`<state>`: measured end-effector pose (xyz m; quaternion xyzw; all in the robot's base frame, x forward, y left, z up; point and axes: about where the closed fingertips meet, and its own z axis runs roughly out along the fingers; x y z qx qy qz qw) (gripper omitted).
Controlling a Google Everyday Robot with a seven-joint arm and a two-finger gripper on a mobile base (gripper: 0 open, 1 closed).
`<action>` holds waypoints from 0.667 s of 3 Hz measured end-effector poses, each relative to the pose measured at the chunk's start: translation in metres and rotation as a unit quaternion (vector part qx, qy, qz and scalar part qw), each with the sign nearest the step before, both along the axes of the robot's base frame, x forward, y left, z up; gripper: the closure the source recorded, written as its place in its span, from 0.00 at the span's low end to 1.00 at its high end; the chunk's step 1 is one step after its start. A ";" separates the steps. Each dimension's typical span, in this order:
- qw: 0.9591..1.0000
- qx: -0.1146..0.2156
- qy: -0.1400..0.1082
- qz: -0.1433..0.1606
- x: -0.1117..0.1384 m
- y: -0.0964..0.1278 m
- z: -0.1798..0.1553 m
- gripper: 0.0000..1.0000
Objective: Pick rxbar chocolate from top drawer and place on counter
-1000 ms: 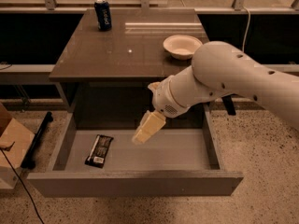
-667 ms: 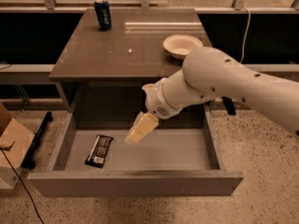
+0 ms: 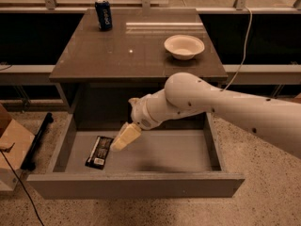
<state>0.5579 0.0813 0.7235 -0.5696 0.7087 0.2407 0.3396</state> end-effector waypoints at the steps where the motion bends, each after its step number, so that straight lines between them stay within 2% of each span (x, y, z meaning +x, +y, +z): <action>1: 1.000 0.010 0.019 0.013 0.006 0.020 -0.032 0.00; 2: 0.999 0.017 0.031 0.028 0.006 0.041 -0.056 0.00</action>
Offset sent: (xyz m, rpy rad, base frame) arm 0.0086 0.0627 -0.0823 0.0517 0.0884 0.0863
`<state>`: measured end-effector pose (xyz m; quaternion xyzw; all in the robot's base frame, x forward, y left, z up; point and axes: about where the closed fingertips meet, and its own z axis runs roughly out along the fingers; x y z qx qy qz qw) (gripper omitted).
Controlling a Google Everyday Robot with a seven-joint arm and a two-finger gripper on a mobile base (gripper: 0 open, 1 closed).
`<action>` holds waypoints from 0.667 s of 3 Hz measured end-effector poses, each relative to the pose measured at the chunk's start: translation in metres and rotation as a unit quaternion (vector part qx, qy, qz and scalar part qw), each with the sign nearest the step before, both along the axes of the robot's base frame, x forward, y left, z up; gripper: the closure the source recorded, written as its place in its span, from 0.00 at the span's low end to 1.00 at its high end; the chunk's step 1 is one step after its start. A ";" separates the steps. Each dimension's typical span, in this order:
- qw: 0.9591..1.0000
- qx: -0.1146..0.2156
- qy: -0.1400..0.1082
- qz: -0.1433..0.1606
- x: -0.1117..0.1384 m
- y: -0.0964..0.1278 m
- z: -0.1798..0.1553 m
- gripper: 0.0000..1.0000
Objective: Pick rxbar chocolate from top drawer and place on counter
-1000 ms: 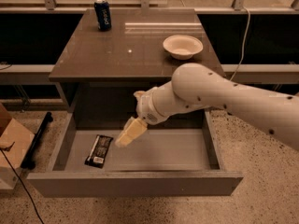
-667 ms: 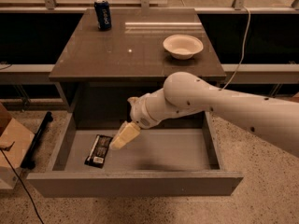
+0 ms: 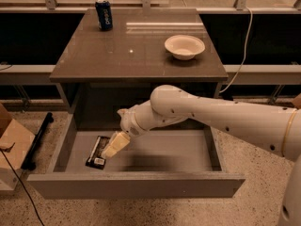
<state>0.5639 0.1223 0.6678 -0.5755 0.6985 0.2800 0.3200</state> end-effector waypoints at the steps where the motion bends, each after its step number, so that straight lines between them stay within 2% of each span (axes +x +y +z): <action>1: 1.000 0.005 0.007 0.012 -0.005 0.016 -0.017 0.00; 2: 1.000 0.015 0.011 0.025 -0.015 0.033 -0.030 0.00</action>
Offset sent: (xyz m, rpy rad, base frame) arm -0.0241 0.0493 -0.0432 0.0517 0.0246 0.0754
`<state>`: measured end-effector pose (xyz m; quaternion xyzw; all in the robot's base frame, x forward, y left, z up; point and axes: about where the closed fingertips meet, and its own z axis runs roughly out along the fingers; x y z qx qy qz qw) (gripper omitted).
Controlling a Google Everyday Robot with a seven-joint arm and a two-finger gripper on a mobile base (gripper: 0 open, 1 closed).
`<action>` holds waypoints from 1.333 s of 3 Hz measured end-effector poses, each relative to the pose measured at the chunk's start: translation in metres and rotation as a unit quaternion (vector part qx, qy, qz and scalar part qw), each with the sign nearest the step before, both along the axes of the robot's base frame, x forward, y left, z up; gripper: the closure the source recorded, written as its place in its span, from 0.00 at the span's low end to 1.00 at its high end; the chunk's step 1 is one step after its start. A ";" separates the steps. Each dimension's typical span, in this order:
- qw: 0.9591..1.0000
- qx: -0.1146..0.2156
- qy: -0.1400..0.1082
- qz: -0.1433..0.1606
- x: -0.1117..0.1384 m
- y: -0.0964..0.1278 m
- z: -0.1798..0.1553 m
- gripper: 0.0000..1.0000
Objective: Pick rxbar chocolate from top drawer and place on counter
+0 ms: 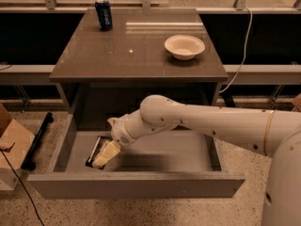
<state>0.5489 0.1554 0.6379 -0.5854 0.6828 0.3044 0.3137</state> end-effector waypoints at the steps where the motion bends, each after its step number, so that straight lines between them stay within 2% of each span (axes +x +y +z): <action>1: 1.000 0.008 0.009 0.017 -0.010 0.017 -0.014 0.00; 2: 0.999 0.011 0.020 0.024 -0.017 0.028 -0.029 0.00; 3: 0.999 0.002 0.032 0.027 -0.026 0.031 -0.042 0.18; 4: 0.999 0.000 0.040 0.018 -0.030 0.027 -0.048 0.42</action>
Offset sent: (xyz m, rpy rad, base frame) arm -0.0236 0.0387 -0.0491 0.0279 0.0717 0.0519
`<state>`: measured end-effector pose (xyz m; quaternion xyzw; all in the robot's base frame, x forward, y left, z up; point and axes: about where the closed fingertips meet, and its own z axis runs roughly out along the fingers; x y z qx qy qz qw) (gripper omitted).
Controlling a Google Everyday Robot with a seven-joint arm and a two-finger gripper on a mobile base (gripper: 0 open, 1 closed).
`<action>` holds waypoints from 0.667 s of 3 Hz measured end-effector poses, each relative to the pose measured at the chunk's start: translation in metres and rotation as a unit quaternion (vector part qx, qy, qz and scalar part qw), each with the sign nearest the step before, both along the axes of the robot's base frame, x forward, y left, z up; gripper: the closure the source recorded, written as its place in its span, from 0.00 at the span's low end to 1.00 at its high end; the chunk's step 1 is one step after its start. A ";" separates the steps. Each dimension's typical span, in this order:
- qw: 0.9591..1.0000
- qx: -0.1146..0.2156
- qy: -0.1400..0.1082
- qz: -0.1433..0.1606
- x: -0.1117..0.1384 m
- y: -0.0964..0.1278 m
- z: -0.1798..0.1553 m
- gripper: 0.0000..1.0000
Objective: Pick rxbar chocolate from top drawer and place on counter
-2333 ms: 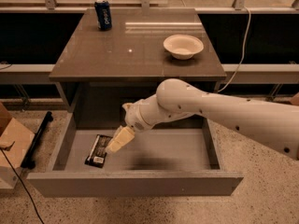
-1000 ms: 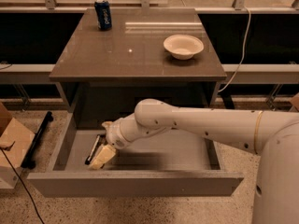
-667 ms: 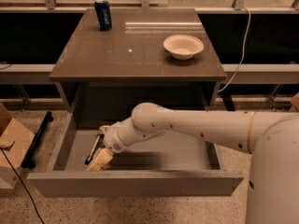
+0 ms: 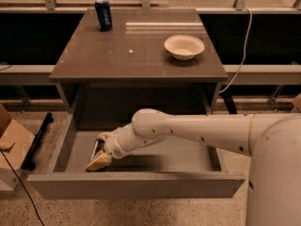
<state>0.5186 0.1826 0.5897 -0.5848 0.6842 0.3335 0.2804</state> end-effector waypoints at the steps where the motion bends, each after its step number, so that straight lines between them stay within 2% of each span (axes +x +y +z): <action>1: 1.000 0.000 0.001 -0.002 0.000 -0.001 0.000 0.65; 2: 1.000 0.000 0.001 -0.002 0.000 -0.001 0.002 0.89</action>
Offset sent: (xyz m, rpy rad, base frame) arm 0.0060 -0.0252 0.0068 0.0209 -0.0028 -0.0891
